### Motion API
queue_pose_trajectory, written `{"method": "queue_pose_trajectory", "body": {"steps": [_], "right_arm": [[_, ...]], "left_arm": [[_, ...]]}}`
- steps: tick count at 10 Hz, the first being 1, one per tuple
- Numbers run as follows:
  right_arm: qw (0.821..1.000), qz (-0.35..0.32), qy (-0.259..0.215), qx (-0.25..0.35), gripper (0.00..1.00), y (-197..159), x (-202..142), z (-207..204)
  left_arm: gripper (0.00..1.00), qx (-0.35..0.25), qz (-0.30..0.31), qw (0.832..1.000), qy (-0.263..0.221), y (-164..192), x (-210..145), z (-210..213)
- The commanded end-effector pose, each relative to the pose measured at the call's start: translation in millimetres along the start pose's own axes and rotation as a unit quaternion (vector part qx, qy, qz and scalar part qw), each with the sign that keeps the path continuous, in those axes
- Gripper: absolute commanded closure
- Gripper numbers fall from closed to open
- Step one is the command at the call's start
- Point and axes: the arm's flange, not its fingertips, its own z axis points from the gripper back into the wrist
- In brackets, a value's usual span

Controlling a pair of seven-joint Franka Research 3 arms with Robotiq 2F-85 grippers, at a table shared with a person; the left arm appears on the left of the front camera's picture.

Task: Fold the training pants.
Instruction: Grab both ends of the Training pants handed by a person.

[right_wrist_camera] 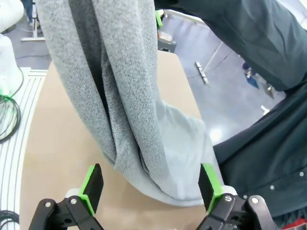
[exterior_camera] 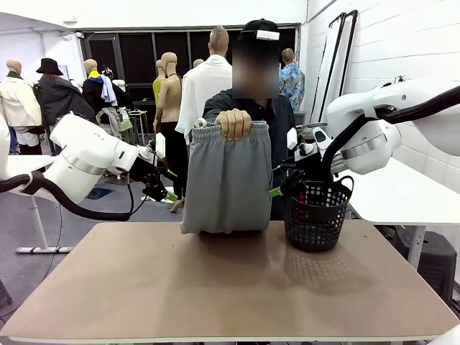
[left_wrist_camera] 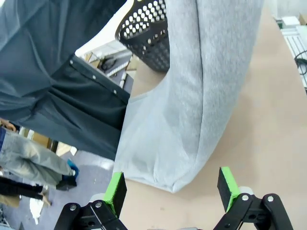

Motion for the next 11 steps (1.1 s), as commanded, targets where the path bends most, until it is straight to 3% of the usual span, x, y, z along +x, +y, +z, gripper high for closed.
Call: {"method": "queue_pose_trajectory", "body": {"steps": [1, 3, 8, 11], "right_arm": [[0.999, 0.014, -0.034, -0.003, 0.0, -4.9, -0.9, -4.9], [0.998, 0.021, -0.055, -0.006, 0.0, -2.0, 1.3, -4.6], [0.996, 0.019, -0.085, 0.024, 0.0, 3.0, 5.8, 0.3], [0.994, 0.018, -0.1, 0.029, 0.0, 5.7, 7.2, 1.0]], "left_arm": [[0.0, -0.002, -0.015, 0.999, -0.047, 9.5, -7.4, -7.5], [0.0, -0.006, -0.022, 0.997, -0.069, 9.0, -6.3, -9.3], [0.0, -0.089, -0.018, 0.989, -0.117, 0.0, 4.0, -7.2], [0.0, -0.083, -0.001, 0.987, -0.138, -4.4, 11.6, -10.1]]}}
